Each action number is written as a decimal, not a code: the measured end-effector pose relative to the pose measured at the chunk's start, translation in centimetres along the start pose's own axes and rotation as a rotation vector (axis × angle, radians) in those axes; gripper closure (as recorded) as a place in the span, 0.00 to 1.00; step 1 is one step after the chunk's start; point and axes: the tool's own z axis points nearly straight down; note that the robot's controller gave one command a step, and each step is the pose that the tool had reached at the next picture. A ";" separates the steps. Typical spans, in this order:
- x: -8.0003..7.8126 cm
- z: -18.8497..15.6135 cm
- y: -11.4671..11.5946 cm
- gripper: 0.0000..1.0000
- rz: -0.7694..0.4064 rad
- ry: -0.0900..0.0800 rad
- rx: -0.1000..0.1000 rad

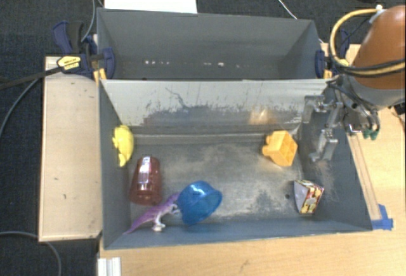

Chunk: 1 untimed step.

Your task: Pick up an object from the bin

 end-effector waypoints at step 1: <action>1.7 3.9 -0.7 0.00 -0.137 -0.001 0.000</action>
Offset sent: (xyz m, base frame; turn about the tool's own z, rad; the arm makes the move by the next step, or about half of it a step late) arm -0.0555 -0.0344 -0.0686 -0.2712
